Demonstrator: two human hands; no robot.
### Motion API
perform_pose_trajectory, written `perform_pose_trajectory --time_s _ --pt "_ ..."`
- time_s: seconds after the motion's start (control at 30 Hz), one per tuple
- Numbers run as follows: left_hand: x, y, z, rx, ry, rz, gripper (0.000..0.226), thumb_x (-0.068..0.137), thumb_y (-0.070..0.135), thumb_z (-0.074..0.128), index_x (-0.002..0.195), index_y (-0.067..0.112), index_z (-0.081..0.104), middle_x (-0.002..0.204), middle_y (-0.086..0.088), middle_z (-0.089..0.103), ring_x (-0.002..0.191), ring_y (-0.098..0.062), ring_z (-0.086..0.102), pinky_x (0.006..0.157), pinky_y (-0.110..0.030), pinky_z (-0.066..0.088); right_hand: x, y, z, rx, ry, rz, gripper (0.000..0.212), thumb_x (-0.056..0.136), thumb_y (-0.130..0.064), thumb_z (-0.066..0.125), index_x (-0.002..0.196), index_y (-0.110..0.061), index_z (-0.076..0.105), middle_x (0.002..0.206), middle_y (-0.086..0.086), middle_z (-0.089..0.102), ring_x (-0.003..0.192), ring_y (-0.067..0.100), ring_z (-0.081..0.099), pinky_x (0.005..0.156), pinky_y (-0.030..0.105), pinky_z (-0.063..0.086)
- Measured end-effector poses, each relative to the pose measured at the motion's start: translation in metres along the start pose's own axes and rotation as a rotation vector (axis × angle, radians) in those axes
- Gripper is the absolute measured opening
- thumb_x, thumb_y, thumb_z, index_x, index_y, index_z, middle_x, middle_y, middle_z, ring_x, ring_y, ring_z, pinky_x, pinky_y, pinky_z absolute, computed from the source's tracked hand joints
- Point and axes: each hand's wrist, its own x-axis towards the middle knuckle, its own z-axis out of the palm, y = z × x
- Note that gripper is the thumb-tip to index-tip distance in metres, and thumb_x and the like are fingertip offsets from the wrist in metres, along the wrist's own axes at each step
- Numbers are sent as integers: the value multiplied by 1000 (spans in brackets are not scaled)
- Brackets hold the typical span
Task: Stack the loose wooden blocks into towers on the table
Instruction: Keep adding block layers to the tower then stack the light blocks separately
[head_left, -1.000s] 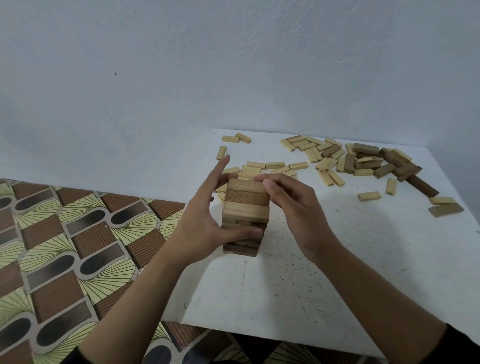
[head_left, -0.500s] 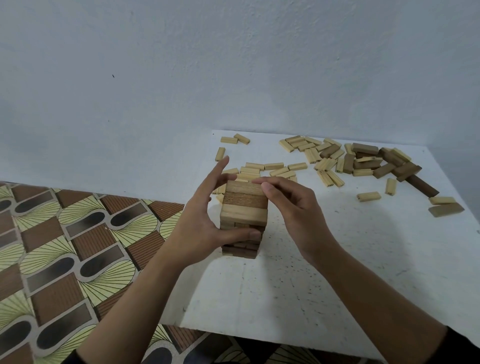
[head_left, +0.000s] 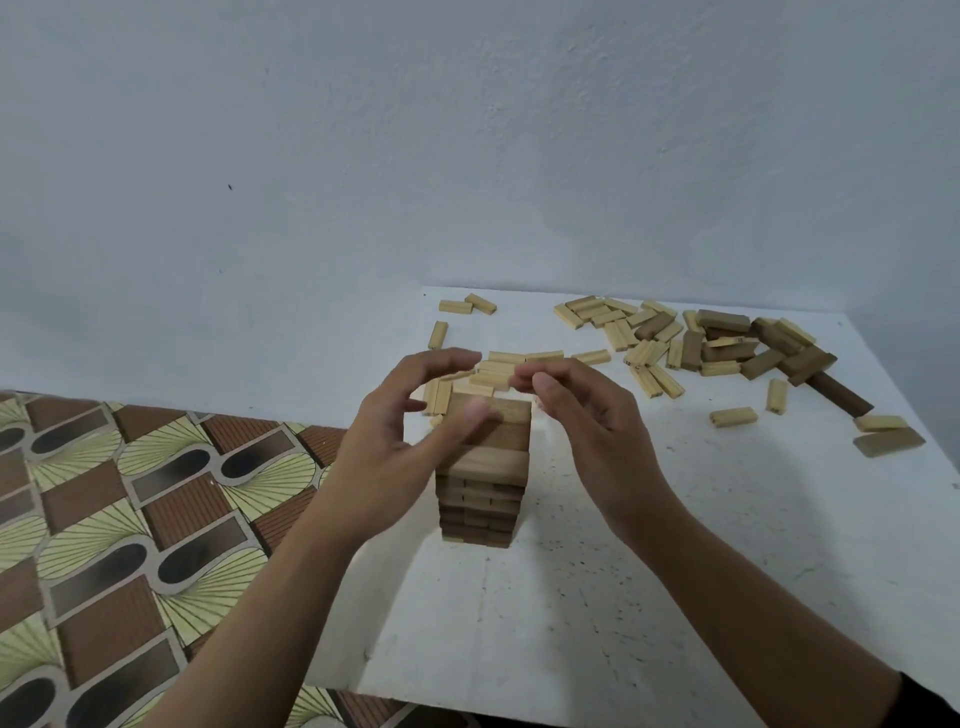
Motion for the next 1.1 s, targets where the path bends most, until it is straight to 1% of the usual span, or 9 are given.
perform_pose_trajectory --time_s 0.1,0.23,0.3,0.47,0.7,0.83,0.97,1.03,1.1 --pt "8 13 -3 -24 90 11 15 94 35 64 106 28 69 97 8 69 108 -14 64 92 -41 47 3 -1 -2 -118 40 -62 15 102 -15 55 102 -16 70 97 -11 72 99 11 67 85 21 52" --pt "22 39 -3 -24 103 71 7 94 28 64 98 29 71 81 2 65 86 -14 61 85 -32 43 9 -5 -15 -222 94 -138 12 101 -19 56 97 -23 67 89 -11 71 87 16 67 78 32 55" --pt "29 54 5 17 61 118 7 94 28 64 98 30 69 80 0 64 88 -15 62 86 -25 42 12 -10 -26 -209 103 -142 12 101 -16 57 96 -19 68 85 -7 71 82 18 66 74 34 55" --pt "43 85 35 123 -51 217 5 95 29 68 100 29 68 80 5 62 93 -17 63 83 -12 39 13 -17 -57 -248 121 -189 12 101 -14 57 97 -14 68 84 -7 70 81 15 67 71 19 49" --pt "49 101 101 117 -108 224 12 94 32 67 105 35 64 91 13 64 97 -10 62 77 -10 42 -7 -14 -106 -293 211 -143 15 101 -17 56 93 -17 68 78 -11 68 77 13 65 68 16 47" --pt "41 98 150 -53 -105 120 12 95 31 63 105 37 60 93 12 62 97 -10 61 76 -26 50 -19 2 -141 -332 316 -73 15 101 -19 57 95 -15 70 79 -8 70 77 14 67 69 20 51" --pt "55 54 217 -112 -72 -67 12 97 25 62 104 33 57 91 11 61 90 -10 60 69 -25 43 -17 35 -181 -459 412 42 14 100 -22 57 92 -23 68 82 -13 69 82 9 65 70 15 48" --pt "66 24 248 12 -47 -77 15 97 24 62 108 31 56 104 10 60 100 -10 57 79 -24 42 -11 59 -200 -585 418 78 10 100 -23 58 97 -23 67 93 -14 69 92 8 62 75 13 45" --pt "75 -4 275 219 -79 -1 25 98 26 60 123 28 55 126 7 56 122 -16 49 97 -32 39 -3 85 -218 -764 396 127 15 100 -25 57 110 -21 67 110 -9 67 109 12 56 85 21 43"
